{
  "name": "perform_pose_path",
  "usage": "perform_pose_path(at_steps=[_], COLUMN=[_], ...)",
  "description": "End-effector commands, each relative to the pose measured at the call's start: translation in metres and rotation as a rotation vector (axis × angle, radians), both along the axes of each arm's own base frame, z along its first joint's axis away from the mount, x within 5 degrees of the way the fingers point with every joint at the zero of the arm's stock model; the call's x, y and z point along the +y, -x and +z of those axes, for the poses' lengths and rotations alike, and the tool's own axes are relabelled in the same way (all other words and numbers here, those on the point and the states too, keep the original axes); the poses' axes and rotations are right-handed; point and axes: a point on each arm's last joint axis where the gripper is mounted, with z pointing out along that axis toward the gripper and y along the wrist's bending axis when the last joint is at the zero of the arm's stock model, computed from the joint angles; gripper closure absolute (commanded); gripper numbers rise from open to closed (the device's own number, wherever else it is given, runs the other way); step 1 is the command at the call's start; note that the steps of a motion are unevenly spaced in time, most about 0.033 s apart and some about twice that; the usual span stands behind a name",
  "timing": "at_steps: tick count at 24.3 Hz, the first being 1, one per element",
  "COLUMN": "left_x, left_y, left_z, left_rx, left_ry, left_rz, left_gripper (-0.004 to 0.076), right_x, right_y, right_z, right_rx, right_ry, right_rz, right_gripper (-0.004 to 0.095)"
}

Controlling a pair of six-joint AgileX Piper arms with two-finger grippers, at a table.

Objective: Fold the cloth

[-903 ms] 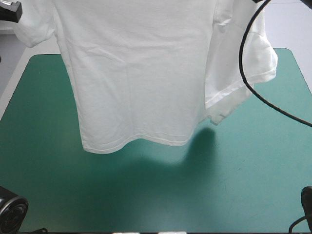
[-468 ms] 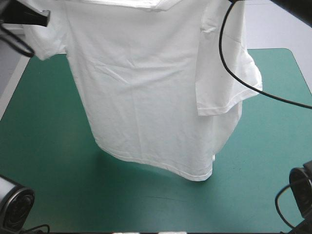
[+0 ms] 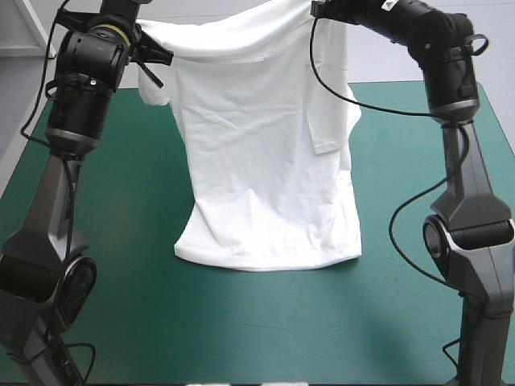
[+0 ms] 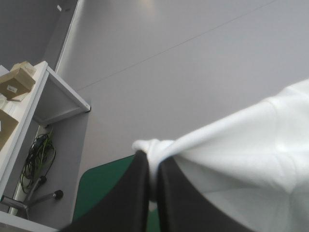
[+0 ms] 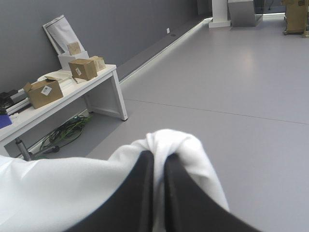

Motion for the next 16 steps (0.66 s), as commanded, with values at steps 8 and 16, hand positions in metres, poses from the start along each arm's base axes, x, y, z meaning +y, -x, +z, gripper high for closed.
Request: perform_pose_path(at_steps=[8, 16], left_x=[-0.005, 0.018], left_y=[-0.083, -0.128], left_z=[-0.077, -0.131], left_rx=[-0.008, -0.004], left_ry=[0.012, 0.115], left_rz=[-0.012, 0.052], left_gripper=[0.0694, 0.0243], right_x=[0.008, 0.011], right_y=[-0.059, -0.071], right_z=[-0.057, -0.083], right_rx=[-0.041, 0.033], right_ry=[-0.033, 0.026], right_rz=[-0.031, -0.015], right_gripper=[0.0775, 0.0233])
